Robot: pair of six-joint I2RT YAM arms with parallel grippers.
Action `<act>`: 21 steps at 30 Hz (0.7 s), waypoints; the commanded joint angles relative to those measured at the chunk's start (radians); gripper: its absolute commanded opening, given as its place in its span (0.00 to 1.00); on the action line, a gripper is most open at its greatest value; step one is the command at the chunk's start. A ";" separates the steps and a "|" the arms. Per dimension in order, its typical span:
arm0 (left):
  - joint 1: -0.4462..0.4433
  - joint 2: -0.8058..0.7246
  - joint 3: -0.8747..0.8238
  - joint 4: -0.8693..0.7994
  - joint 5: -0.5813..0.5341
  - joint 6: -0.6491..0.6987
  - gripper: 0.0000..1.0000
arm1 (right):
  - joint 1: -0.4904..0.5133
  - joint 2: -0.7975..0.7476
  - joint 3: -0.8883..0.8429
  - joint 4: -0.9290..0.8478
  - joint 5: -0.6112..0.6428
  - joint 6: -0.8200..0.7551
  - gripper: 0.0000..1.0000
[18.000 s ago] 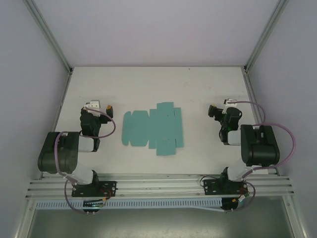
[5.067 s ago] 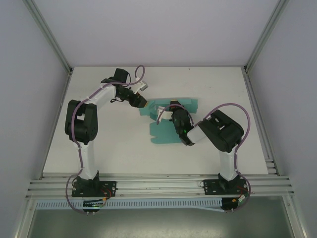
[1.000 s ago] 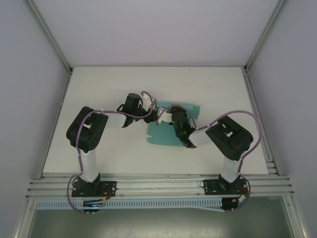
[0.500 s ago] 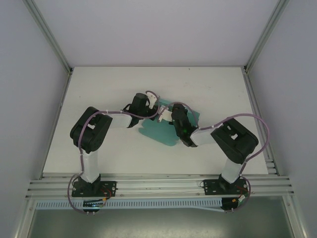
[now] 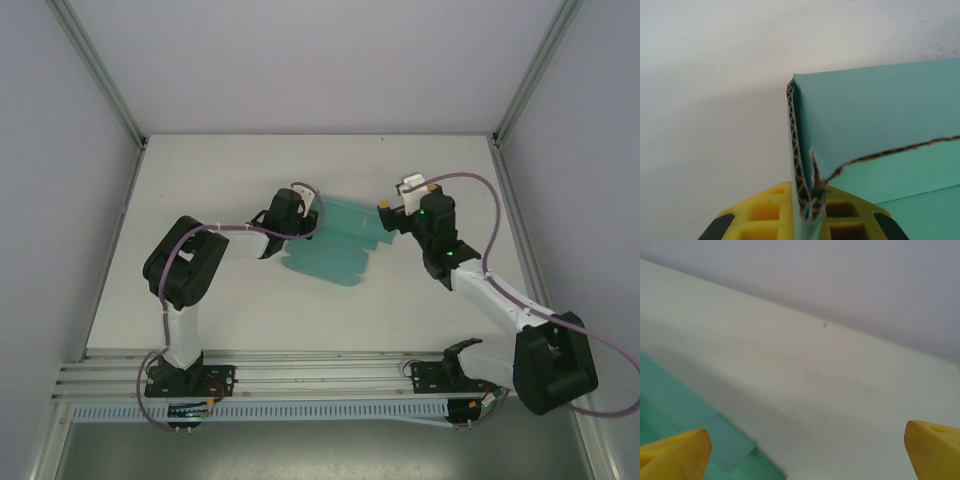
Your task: Assemble paper box
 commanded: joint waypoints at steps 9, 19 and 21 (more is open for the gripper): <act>-0.001 0.097 0.016 -0.243 0.106 -0.034 0.01 | -0.185 0.209 0.114 -0.354 -0.511 0.281 0.97; -0.001 0.138 0.104 -0.288 0.151 -0.042 0.00 | -0.206 0.419 0.242 -0.357 -0.648 0.292 0.79; -0.001 0.137 0.104 -0.284 0.160 -0.045 0.00 | -0.208 0.439 0.254 -0.349 -0.681 0.295 0.65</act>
